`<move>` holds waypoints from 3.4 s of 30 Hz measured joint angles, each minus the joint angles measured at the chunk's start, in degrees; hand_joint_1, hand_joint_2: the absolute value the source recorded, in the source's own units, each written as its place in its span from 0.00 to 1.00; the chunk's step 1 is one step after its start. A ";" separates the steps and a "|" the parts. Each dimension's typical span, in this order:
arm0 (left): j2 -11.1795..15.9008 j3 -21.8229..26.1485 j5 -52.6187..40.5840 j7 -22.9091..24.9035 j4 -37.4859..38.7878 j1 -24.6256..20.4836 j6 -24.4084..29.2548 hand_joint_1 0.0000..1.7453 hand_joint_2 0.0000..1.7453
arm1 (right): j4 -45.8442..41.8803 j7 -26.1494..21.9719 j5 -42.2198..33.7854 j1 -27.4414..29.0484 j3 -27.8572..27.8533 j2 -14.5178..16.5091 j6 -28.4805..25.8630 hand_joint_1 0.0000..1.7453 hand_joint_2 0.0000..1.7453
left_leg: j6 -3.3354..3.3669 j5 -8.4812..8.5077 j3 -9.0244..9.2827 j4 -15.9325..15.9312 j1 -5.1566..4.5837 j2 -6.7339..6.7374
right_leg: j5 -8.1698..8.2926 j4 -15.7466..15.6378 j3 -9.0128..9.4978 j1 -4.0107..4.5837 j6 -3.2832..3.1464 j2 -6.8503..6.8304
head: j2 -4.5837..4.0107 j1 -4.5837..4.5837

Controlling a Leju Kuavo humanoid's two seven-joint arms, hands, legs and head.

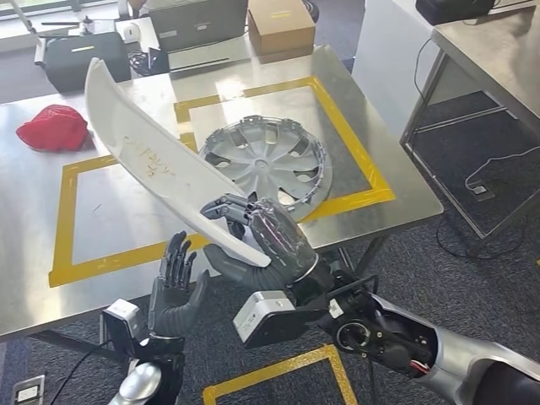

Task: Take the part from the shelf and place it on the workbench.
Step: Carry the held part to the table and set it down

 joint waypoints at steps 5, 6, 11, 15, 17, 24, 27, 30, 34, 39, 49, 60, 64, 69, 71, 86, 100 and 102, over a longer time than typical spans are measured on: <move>-0.04 0.00 -0.56 0.00 0.22 -0.03 0.29 0.00 1.00 | 0.82 0.30 -2.29 -2.03 1.09 0.19 -1.04 1.00 1.00 | -0.55 0.14 0.09 -0.34 0.05 0.00 | 0.00 0.00 -0.01 0.07 -0.35 -0.01 | 0.00 -0.52; -0.03 0.01 -0.75 -0.03 0.24 -0.02 0.53 0.00 1.00 | 1.12 0.25 -3.03 -2.54 1.29 0.20 -1.41 1.00 1.00 | -0.66 0.16 0.10 -0.36 0.06 -0.01 | 0.01 0.00 -0.01 0.08 -0.39 -0.02 | 0.00 -0.56; 0.10 0.16 -2.73 -1.26 0.14 0.23 3.39 0.00 1.00 | 3.29 -0.49 -4.95 -4.52 2.01 0.31 -1.98 1.00 1.00 | -0.85 0.25 0.09 -0.37 0.10 -0.02 | 0.08 0.00 0.03 0.05 -0.52 -0.08 | 0.00 -0.58; 0.38 0.28 -3.19 -1.90 -0.37 0.51 5.28 0.00 1.00 | 4.84 -0.61 -5.15 -5.24 2.12 0.34 -2.25 1.00 1.00 | -0.87 0.26 0.10 -0.36 0.10 -0.04 | 0.09 -0.01 0.07 -0.06 -0.51 -0.14 | 0.00 -0.54; 0.57 0.72 -2.99 -2.21 -0.74 0.87 6.85 0.00 1.00 | 5.40 -0.59 -5.49 -5.31 2.12 0.34 -2.52 1.00 1.00 | -0.87 0.26 0.10 -0.35 0.09 -0.04 | 0.09 -0.02 0.10 -0.08 -0.51 -0.14 | 0.00 -0.52; 2.46 2.99 -2.63 -2.40 -3.49 2.84 12.26 0.00 1.00 | 6.86 -0.27 -6.13 -4.81 1.99 0.32 -3.44 1.00 1.00 | -0.87 0.24 0.10 -0.33 0.07 -0.04 | 0.10 -0.12 0.13 -0.10 -0.50 -0.14 | 0.00 -0.46; 3.33 3.78 -3.36 -2.38 -5.31 4.37 14.94 0.00 1.00 | 7.22 0.17 -6.46 -4.25 1.71 0.28 -3.49 1.00 1.00 | -0.89 0.22 0.10 -0.33 0.08 -0.04 | 0.09 -0.15 0.12 -0.10 -0.50 -0.14 | 0.00 -0.47; 3.99 4.38 -3.81 -2.36 -6.96 5.86 17.20 0.00 1.00 | 7.45 0.77 -6.90 -3.51 1.12 0.12 -3.48 1.00 1.00 | -0.90 0.21 0.10 -0.34 0.08 -0.04 | 0.09 -0.16 0.12 -0.10 -0.50 -0.14 | 0.00 -0.47; 4.80 4.95 -4.15 -2.30 -9.05 7.49 19.72 0.00 1.00 | 7.94 1.76 -7.06 -2.59 -0.01 -0.25 -3.58 1.00 1.00 | -0.91 0.20 0.11 -0.34 0.08 -0.04 | 0.09 -0.17 0.12 -0.10 -0.50 -0.13 | 0.00 -0.48; 5.83 5.78 -4.23 -1.90 -11.10 8.54 22.39 0.00 1.00 | 9.02 3.15 -6.88 -2.04 -1.70 -0.73 -3.72 1.00 1.00 | -0.91 0.20 0.11 -0.34 0.08 -0.04 | 0.10 -0.17 0.13 -0.10 -0.50 -0.13 | 0.00 -0.48; 7.21 5.95 -4.21 -0.62 -12.58 8.82 22.95 0.00 1.00 | 14.77 1.01 -8.26 -3.22 -4.82 -0.76 -1.39 1.00 1.00 | -0.91 0.20 0.10 -0.33 0.08 -0.04 | 0.12 -0.16 0.15 -0.10 -0.47 -0.14 | 0.00 -0.50; 7.43 5.95 -2.73 -1.06 -12.82 8.87 21.86 0.00 1.00 | 21.65 -1.84 -10.06 -7.34 -5.52 1.05 0.78 1.00 1.00 | -0.91 0.20 0.11 -0.33 0.08 -0.04 | 0.12 -0.17 0.16 -0.10 -0.47 -0.14 | 0.00 -0.49; 7.17 5.95 -1.90 -1.60 -12.82 8.48 20.51 0.00 1.00 | 23.64 -2.90 -11.22 -8.97 -4.94 2.42 0.67 1.00 1.00 | -0.91 0.21 0.12 -0.33 0.08 -0.05 | 0.12 -0.17 0.16 -0.09 -0.47 -0.14 | 0.00 -0.51; 7.02 5.95 -1.69 -1.75 -12.82 7.97 19.84 0.00 1.00 | 25.10 -3.03 -11.27 -9.84 -4.20 3.50 0.49 1.00 1.00 | -0.91 0.20 0.11 -0.33 0.08 -0.05 | 0.12 -0.17 0.16 -0.09 -0.47 -0.14 | 0.00 -0.51; 7.01 5.95 -1.66 -1.75 -12.82 7.86 19.67 0.00 1.00 | 25.52 -2.96 -11.28 -10.05 -4.01 3.82 0.47 1.00 1.00 | -0.91 0.20 0.11 -0.33 0.08 -0.05 | 0.12 -0.17 0.15 -0.10 -0.47 -0.14 | 0.00 -0.50; 6.55 5.92 -1.26 -1.87 -12.50 6.91 18.12 0.00 1.00 | 27.21 -3.00 -13.15 -12.68 -1.48 6.43 1.21 1.00 1.00 | -0.10 0.33 0.86 -1.31 0.33 0.17 | -0.17 -0.08 -0.02 -0.15 0.31 -0.11 | 0.00 -0.72; 6.23 5.90 -1.49 -1.81 -12.32 6.97 18.23 0.00 1.00 | 28.50 -3.10 -14.11 -13.50 1.37 7.48 1.79 1.00 1.00 | -3.27 -2.34 2.19 0.03 2.07 -0.07 | 0.86 1.25 -2.02 -1.45 1.31 -0.10 | 0.00 0.81; 6.23 5.88 -1.50 -1.81 -12.28 6.82 18.20 0.00 1.00 | 28.65 -3.20 -14.11 -13.58 1.53 7.54 1.76 1.00 1.00 | -3.73 -3.57 1.23 2.34 2.19 0.32 | 0.48 1.12 -1.60 -1.51 0.46 -0.13 | 0.00 0.39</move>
